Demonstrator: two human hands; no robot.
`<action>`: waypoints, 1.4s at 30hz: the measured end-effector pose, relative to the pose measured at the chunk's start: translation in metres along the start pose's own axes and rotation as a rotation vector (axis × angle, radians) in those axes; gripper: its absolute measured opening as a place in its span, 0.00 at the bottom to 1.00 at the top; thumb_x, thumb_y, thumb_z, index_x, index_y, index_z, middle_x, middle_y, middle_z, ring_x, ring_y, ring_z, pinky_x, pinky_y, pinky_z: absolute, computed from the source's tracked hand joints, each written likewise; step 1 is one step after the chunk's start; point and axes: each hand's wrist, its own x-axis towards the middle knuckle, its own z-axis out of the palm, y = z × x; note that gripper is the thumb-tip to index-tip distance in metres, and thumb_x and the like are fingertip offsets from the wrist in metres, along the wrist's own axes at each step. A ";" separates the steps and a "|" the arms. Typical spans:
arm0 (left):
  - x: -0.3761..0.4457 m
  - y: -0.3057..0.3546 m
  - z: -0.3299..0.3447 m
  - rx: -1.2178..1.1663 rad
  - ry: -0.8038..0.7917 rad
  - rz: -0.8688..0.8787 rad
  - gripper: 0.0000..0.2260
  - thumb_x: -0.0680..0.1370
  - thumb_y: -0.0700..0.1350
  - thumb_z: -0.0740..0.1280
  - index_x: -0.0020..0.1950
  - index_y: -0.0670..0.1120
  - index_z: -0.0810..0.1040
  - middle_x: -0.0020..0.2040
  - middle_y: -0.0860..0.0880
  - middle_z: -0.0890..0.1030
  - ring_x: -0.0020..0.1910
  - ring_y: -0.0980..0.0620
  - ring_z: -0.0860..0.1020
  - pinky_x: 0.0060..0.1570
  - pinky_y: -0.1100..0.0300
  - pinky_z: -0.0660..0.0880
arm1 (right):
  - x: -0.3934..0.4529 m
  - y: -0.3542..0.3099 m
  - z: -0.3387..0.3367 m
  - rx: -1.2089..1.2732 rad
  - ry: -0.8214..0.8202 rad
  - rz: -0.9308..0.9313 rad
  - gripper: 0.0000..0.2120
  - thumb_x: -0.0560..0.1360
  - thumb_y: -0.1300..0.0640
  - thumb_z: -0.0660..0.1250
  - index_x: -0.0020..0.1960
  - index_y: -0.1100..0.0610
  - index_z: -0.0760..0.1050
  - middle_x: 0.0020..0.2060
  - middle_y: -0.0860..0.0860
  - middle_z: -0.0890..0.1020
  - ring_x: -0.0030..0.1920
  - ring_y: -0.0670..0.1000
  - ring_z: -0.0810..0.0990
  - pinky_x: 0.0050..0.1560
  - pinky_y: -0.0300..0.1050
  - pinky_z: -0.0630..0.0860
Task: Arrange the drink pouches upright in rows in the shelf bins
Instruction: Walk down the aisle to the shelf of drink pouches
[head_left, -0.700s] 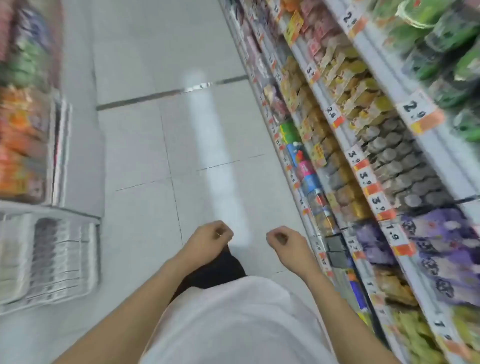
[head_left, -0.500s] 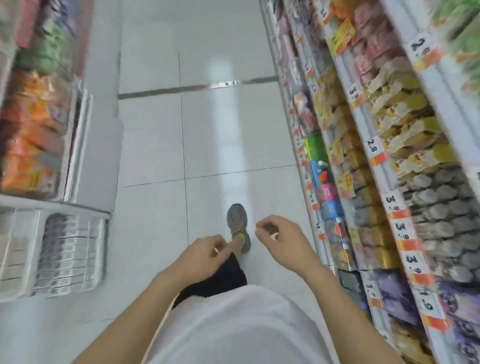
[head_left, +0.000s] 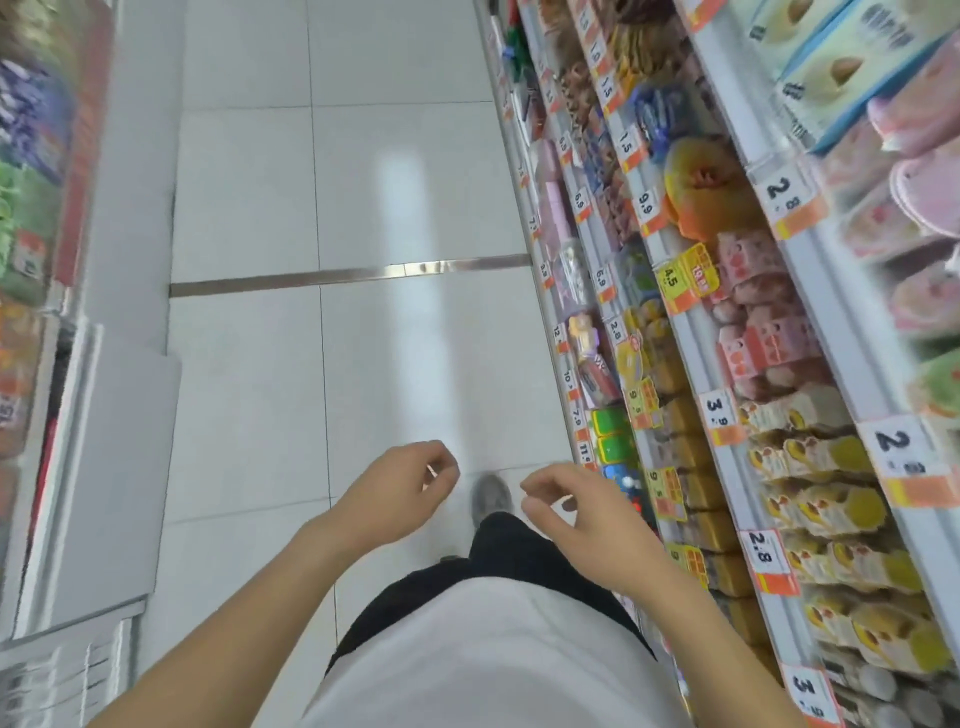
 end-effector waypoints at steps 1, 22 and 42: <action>0.024 0.001 -0.019 0.010 -0.001 0.005 0.08 0.80 0.52 0.60 0.48 0.53 0.77 0.45 0.60 0.80 0.45 0.60 0.78 0.42 0.64 0.74 | 0.024 -0.002 -0.012 0.000 -0.004 0.008 0.05 0.79 0.48 0.65 0.53 0.44 0.78 0.47 0.38 0.81 0.52 0.38 0.77 0.51 0.29 0.72; 0.453 -0.059 -0.479 -0.121 0.198 -0.285 0.08 0.80 0.56 0.59 0.48 0.56 0.76 0.45 0.63 0.78 0.43 0.60 0.78 0.37 0.67 0.72 | 0.705 -0.254 -0.215 -0.186 -0.193 -0.191 0.09 0.79 0.46 0.64 0.55 0.48 0.78 0.47 0.42 0.80 0.50 0.40 0.78 0.53 0.41 0.75; 0.957 -0.084 -1.004 -0.052 0.168 -0.245 0.06 0.80 0.52 0.60 0.50 0.56 0.77 0.47 0.63 0.79 0.50 0.63 0.76 0.43 0.72 0.68 | 1.302 -0.478 -0.435 -0.114 -0.128 -0.071 0.09 0.79 0.46 0.65 0.56 0.46 0.78 0.49 0.40 0.80 0.52 0.38 0.78 0.53 0.36 0.74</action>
